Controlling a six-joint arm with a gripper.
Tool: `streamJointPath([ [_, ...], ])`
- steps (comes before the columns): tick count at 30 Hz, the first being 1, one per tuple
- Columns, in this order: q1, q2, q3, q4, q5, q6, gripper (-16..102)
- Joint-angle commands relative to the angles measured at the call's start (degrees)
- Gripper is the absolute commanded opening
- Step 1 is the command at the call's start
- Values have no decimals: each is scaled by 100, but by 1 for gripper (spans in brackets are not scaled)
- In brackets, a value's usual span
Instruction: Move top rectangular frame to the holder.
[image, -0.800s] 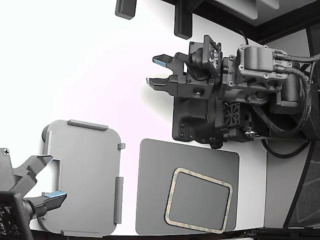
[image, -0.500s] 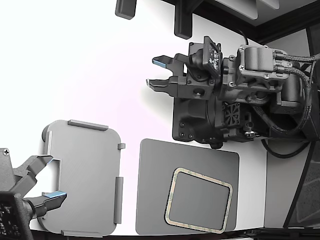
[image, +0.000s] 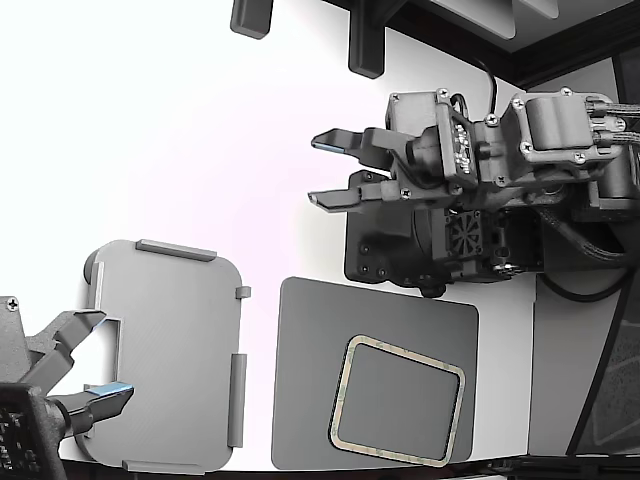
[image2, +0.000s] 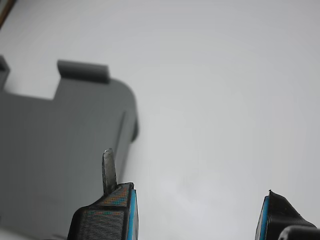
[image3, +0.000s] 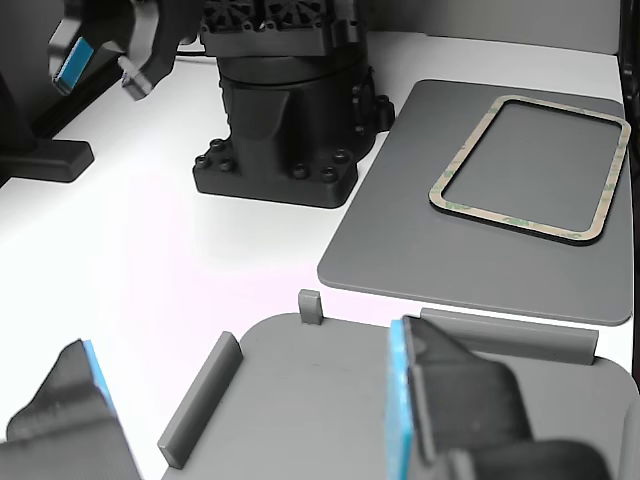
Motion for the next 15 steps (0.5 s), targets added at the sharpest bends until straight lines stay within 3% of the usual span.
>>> streamJointPath([
  [1, 220, -202, -668, 308, -202, -316, 100],
  [6, 1169, -501, -905, 501, -501, -1107, 100],
  [12, 2936, -1002, -1160, 677, 413, -923, 100],
  [15, 3709, -1687, -1573, 1143, 712, -896, 100],
])
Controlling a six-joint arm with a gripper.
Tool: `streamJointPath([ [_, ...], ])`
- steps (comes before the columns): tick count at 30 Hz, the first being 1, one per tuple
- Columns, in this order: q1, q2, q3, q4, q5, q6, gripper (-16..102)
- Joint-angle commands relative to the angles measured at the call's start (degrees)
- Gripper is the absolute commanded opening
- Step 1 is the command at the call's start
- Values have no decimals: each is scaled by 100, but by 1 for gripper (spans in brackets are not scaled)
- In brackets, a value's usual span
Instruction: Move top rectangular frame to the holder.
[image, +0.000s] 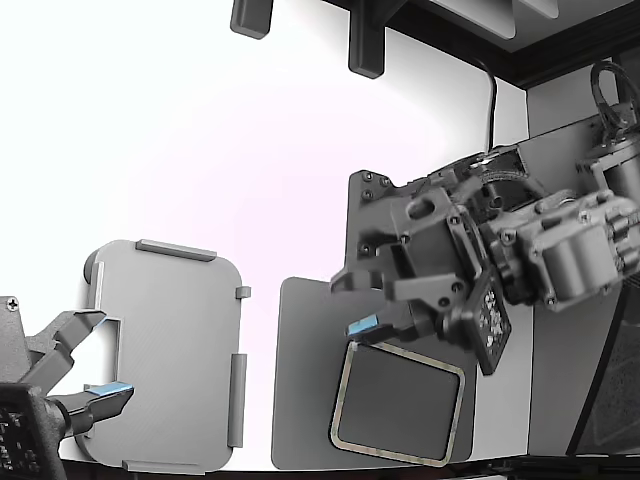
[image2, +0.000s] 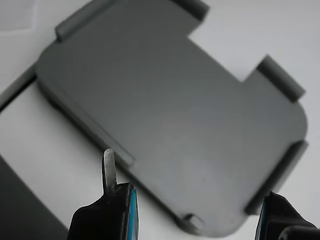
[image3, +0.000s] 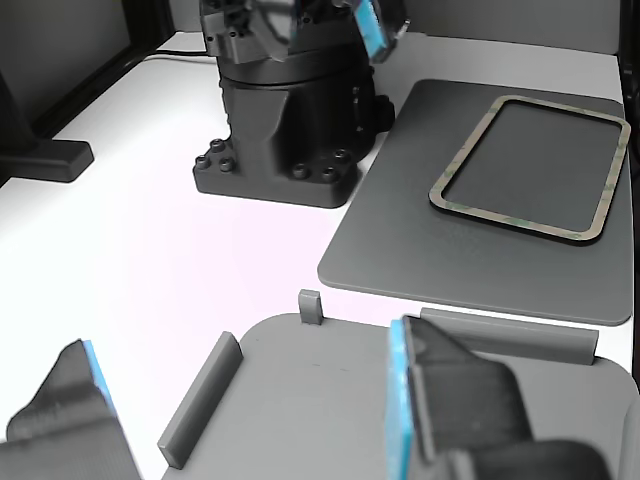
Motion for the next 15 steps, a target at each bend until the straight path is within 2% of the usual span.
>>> streamJointPath([
  [1, 932, -606, -545, 413, 185, 18, 100],
  [7, 1890, -1846, -1195, 958, 369, 589, 100],
  [11, 2092, -2654, -1679, 1266, 18, 650, 100],
  [15, 2373, -2971, -1617, 1283, 53, 694, 100],
])
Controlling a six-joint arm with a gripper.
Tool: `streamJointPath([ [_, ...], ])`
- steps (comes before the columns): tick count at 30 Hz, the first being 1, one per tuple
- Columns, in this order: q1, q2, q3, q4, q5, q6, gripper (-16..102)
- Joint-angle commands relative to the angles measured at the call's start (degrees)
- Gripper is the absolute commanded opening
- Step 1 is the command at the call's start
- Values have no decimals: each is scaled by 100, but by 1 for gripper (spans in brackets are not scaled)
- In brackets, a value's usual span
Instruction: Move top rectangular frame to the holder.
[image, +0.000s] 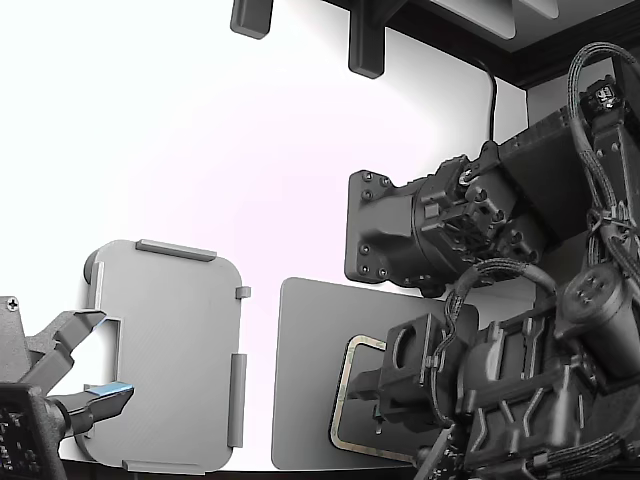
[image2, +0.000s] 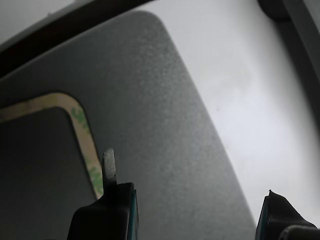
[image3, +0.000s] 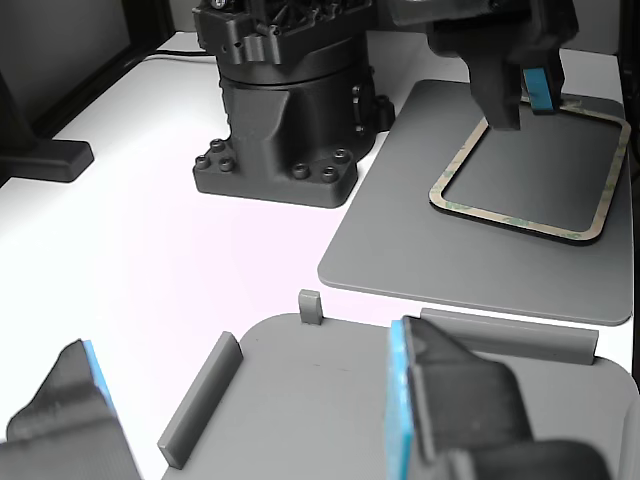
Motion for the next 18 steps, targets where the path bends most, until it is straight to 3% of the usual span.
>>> streamJointPath([
  [1, 132, -132, -88, -9, 88, 79, 100],
  [7, 501, -633, -141, -220, -141, 422, 100],
  [13, 914, -1239, -62, -606, -53, 668, 100],
  [18, 940, -1292, 141, -694, -141, 536, 93],
])
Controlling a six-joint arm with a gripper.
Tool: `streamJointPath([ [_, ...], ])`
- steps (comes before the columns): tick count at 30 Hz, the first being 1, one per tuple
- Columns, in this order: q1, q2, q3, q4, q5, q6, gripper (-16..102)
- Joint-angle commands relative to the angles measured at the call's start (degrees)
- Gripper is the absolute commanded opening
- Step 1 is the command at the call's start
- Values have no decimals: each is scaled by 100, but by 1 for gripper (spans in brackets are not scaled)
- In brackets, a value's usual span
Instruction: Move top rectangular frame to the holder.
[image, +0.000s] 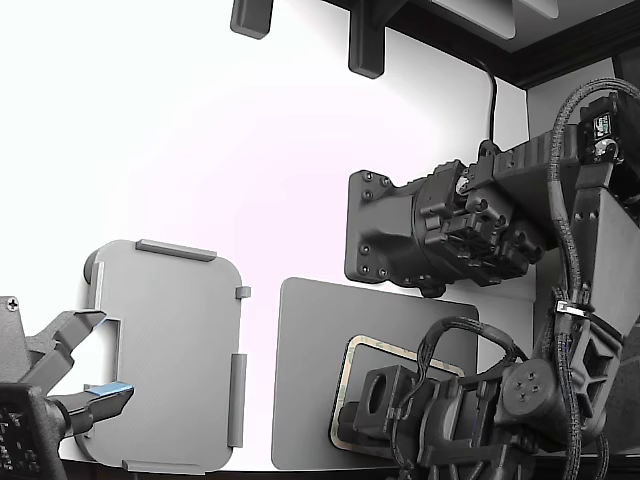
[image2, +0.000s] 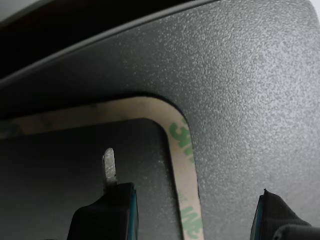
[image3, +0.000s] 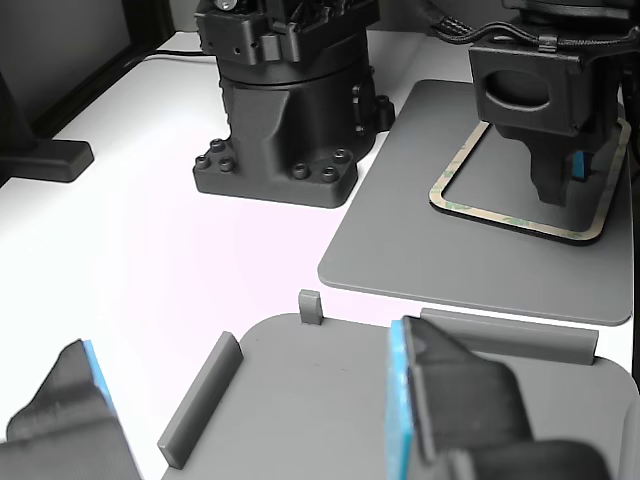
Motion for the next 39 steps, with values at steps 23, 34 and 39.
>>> streamJointPath([
  [23, -149, -352, 167, -62, -70, -475, 84],
  [34, -220, -519, -9, -70, -9, -562, 71],
  [39, -264, -580, -97, -70, 35, -642, 68],
])
